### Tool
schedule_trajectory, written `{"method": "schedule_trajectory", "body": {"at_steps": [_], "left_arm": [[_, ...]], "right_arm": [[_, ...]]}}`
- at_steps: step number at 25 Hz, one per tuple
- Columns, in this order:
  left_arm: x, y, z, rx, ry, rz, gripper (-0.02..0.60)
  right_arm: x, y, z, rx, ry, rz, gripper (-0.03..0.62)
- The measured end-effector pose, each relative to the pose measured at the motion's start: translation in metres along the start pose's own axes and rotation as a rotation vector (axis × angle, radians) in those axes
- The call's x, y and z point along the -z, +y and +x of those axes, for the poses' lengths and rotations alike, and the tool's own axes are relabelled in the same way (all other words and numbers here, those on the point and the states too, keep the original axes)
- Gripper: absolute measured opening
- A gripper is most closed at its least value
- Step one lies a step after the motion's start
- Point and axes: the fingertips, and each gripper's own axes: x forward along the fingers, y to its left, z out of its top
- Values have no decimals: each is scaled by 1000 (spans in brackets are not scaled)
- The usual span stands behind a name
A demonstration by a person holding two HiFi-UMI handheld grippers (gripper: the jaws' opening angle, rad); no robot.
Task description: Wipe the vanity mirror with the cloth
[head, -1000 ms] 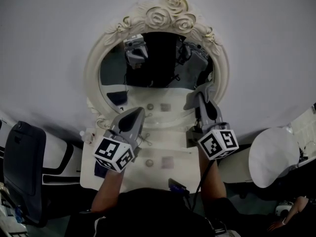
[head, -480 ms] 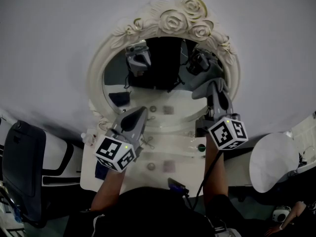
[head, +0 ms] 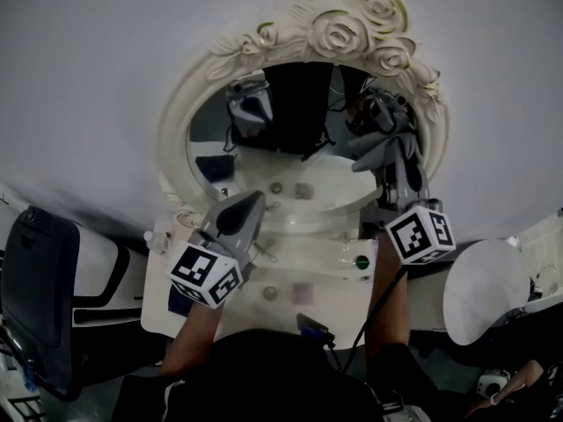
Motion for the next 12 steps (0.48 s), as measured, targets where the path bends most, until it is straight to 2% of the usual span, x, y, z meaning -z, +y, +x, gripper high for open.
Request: {"method": "schedule_trajectory", "body": {"at_steps": [12], "left_arm": [[5, 7, -12, -21, -4, -29, -6]], "right_arm": [[-4, 30, 14, -64, -6, -9, 17]]}}
